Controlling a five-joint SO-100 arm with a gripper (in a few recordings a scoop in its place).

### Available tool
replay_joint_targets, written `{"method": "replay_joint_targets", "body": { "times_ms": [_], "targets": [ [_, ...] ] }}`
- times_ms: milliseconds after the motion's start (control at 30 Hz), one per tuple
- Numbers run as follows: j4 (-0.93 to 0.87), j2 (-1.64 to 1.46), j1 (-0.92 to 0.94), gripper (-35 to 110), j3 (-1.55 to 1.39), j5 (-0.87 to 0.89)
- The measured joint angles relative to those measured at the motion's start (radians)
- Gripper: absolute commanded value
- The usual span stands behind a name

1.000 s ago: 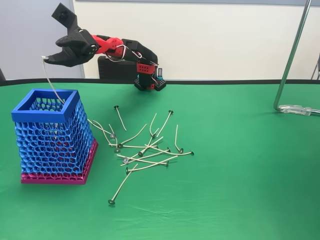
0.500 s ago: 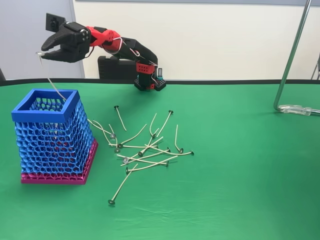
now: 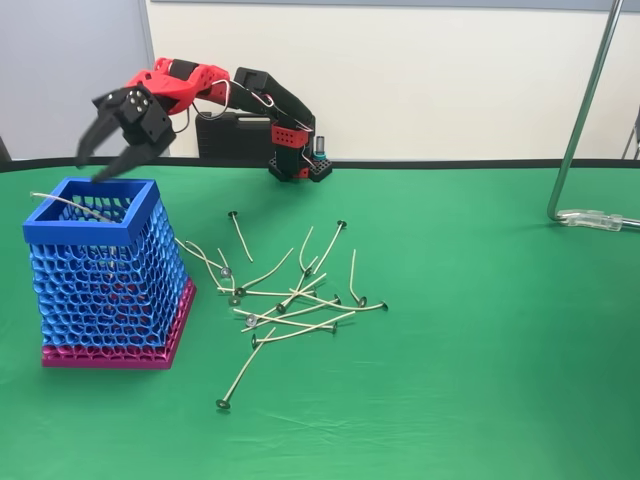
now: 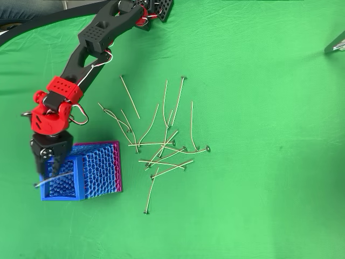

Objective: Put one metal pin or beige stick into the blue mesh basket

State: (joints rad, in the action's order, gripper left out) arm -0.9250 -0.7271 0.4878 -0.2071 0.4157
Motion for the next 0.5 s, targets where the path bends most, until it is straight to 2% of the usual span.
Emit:
{"method": "replay_joint_targets", "body": {
  "times_ms": [200,500],
  "targets": [
    [-0.071,-0.129,-0.052,1,-0.158,0.049],
    [-0.169,-0.233,-0.087,1,-0.156,0.018]
  ]
}}
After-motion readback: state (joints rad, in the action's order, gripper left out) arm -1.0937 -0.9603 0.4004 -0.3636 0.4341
